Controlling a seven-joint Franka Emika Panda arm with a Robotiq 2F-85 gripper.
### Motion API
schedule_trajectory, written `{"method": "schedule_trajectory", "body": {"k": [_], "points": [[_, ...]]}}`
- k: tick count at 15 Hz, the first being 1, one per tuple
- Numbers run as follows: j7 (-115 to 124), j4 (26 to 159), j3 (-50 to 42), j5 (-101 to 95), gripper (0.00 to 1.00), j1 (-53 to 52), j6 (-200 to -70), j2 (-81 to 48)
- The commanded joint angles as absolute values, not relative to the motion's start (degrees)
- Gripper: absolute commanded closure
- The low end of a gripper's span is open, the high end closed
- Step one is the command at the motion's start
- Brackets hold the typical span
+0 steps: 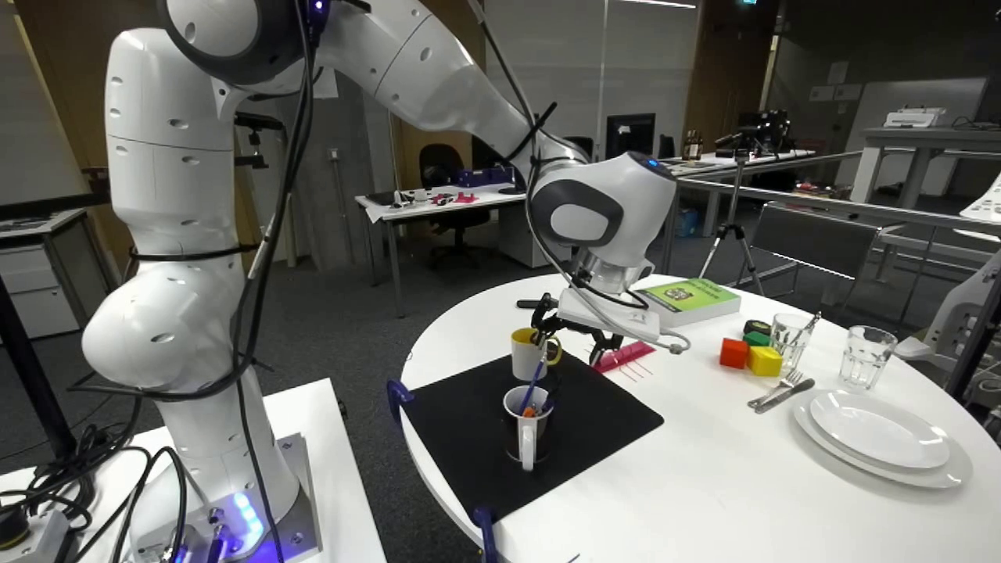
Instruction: Move the scissors from the right cup to the left cup
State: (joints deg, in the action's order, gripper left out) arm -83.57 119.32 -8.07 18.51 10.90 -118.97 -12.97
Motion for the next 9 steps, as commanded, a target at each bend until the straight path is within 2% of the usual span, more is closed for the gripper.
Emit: {"method": "schedule_trajectory", "body": {"k": [1,9], "points": [[-87.4,121.3,-6.8,18.4,0.00,12.1,-124.2,-13.0],[-88.2,122.2,-6.1,18.0,0.00,12.1,-126.5,-14.2]]}}
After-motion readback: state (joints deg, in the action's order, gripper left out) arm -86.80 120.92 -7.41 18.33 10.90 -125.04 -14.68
